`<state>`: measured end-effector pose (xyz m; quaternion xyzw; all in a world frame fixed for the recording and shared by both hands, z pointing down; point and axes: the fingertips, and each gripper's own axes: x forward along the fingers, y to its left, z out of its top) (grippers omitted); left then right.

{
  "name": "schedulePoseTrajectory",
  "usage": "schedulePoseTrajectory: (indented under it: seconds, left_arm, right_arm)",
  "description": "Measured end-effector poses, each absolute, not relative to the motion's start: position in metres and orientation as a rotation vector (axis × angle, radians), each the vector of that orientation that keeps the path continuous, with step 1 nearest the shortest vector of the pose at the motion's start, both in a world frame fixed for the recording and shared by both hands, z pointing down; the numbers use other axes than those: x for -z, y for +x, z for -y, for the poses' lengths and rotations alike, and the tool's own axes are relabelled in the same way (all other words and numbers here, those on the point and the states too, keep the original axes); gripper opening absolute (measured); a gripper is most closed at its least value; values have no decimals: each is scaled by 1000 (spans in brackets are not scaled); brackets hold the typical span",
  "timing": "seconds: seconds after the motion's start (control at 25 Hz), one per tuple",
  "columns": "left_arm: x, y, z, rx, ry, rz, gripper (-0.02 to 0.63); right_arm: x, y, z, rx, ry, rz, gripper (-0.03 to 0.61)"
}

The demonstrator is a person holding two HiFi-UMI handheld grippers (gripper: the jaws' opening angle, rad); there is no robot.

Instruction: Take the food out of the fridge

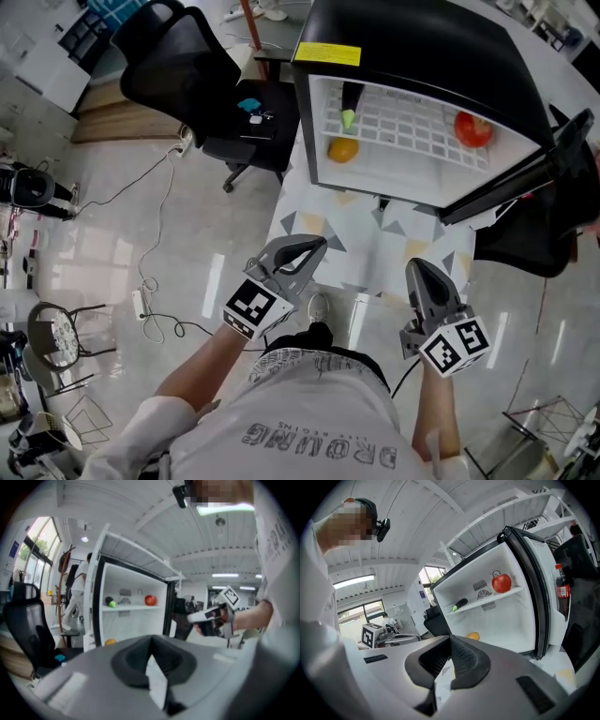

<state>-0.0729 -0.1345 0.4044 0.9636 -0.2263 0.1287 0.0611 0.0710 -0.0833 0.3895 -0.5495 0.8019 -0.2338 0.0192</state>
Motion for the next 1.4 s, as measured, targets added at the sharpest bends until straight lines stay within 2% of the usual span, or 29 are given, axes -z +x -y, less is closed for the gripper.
schedulePoseTrajectory:
  seconds: [0.8,1.4]
  left_arm:
    - [-405,-76,162,-393,2922,713,8]
    - [-398,-29,174,-413,2892,834,8]
  right_arm:
    - [-388,67,109,708,-1694,-2482,-12]
    - [-387,108,131,725,-1562,-2547,-12]
